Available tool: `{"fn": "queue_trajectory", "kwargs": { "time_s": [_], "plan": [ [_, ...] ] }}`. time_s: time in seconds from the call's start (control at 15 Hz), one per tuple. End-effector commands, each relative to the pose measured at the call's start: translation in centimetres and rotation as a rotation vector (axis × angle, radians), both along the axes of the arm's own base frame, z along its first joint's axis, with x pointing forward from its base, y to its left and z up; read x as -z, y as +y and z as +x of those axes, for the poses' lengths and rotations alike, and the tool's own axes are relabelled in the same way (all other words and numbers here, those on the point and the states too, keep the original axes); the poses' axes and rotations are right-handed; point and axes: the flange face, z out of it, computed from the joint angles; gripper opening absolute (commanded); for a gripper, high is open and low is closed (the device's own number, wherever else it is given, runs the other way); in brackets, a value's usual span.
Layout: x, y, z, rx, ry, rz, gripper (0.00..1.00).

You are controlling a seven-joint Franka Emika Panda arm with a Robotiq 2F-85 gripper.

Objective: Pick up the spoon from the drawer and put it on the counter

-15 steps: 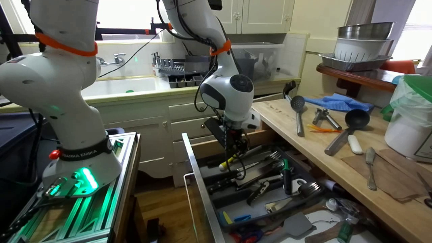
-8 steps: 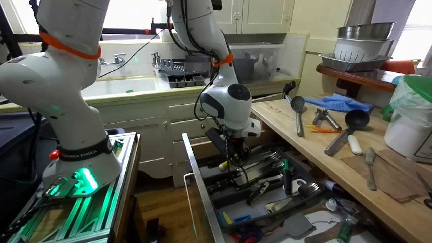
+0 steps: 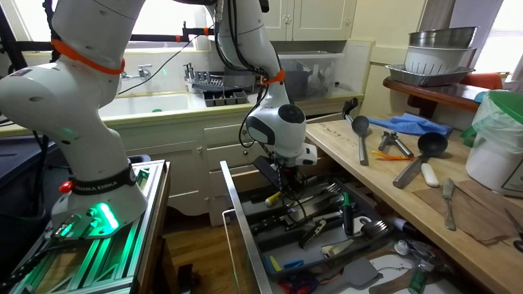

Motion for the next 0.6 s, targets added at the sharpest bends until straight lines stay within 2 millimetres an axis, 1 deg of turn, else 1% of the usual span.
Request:
{"fn": "queue_trajectory", "kwargs": {
  "time_s": [0.0, 0.07, 0.13, 0.2, 0.27, 0.33, 0.4, 0.47, 0.53],
  "plan": [
    [1.1, 0.9, 0.3, -0.016, -0.001, -0.011, 0.74],
    [1.2, 1.0, 0.1, -0.017, 0.006, -0.015, 0.71],
    [1.1, 1.1, -0.1, -0.012, 0.011, -0.015, 0.60],
    [1.1, 1.1, -0.3, -0.009, 0.017, -0.017, 0.61],
    [0.9, 1.0, -0.5, -0.001, 0.021, -0.021, 0.54],
    [0.6, 0.9, -0.7, 0.006, 0.022, -0.027, 0.45],
    [0.3, 0.6, -0.8, 0.017, 0.023, -0.031, 0.40],
    [0.0, 0.2, -1.0, 0.027, 0.024, -0.037, 0.31],
    [-0.1, 0.0, -1.2, 0.035, 0.029, -0.042, 0.26]
  ]
}}
